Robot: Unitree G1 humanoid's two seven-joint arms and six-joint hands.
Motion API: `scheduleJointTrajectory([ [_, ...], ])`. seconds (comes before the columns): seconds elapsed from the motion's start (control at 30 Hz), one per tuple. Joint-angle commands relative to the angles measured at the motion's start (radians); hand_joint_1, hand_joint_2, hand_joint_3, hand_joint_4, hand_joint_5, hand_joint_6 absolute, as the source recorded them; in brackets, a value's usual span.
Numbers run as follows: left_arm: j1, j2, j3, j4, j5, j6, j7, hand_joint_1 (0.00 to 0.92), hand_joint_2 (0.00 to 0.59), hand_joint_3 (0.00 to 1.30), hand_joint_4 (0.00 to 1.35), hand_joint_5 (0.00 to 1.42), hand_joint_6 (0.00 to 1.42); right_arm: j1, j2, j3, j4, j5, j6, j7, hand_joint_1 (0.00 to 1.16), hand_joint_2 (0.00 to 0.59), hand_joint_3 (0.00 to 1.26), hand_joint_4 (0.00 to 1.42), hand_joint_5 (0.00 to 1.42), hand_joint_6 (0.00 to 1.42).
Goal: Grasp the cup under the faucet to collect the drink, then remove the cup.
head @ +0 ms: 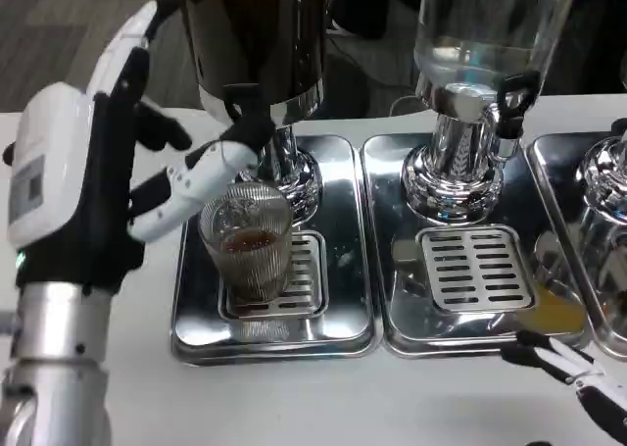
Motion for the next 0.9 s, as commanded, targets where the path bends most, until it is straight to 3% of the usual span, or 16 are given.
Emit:
scheduleJointTrajectory([
  [0.03, 0.087, 0.021, 0.012, -0.031, 0.082, 0.035, -0.016, 0.036, 0.059, 0.21, 0.13, 0.37, 0.43, -0.005, -0.001, 0.01, -0.029, 0.085, 0.041, 0.018, 0.55, 0.421, 0.24, 0.13, 0.14, 0.05],
  [0.13, 0.159, 0.043, 0.029, -0.017, 0.104, 0.051, -0.033, 0.018, 0.047, 0.22, 0.15, 0.24, 0.21, -0.013, -0.005, 0.011, -0.036, 0.137, 0.07, 0.033, 0.54, 0.415, 0.25, 0.14, 0.15, 0.05],
  [0.23, 0.22, 0.065, 0.038, -0.006, 0.129, 0.055, -0.043, 0.011, 0.046, 0.22, 0.15, 0.2, 0.13, -0.024, -0.012, 0.013, -0.036, 0.187, 0.105, 0.056, 0.53, 0.376, 0.25, 0.14, 0.16, 0.06],
  [0.37, 0.293, 0.084, 0.043, 0.023, 0.13, 0.039, -0.037, 0.0, 0.047, 0.22, 0.14, 0.19, 0.1, -0.069, -0.039, 0.033, -0.009, 0.286, 0.19, 0.128, 0.53, 0.328, 0.24, 0.14, 0.18, 0.09],
  [0.53, 0.388, 0.092, 0.036, 0.059, 0.118, -0.02, 0.001, 0.0, 0.046, 0.22, 0.14, 0.19, 0.1, -0.177, -0.089, 0.042, 0.065, 0.433, 0.305, 0.268, 0.54, 0.265, 0.27, 0.19, 0.24, 0.16],
  [0.67, 0.461, 0.088, 0.02, 0.064, 0.121, -0.078, 0.028, 0.0, 0.046, 0.22, 0.15, 0.19, 0.11, -0.279, -0.126, 0.027, 0.114, 0.475, 0.386, 0.351, 0.57, 0.221, 0.32, 0.24, 0.27, 0.17],
  [0.9, 0.564, 0.083, -0.014, 0.06, 0.145, -0.143, 0.065, 0.008, 0.053, 0.23, 0.16, 0.21, 0.11, -0.434, -0.174, -0.002, 0.159, 0.512, 0.507, 0.459, 0.59, 0.209, 0.34, 0.28, 0.29, 0.19],
])
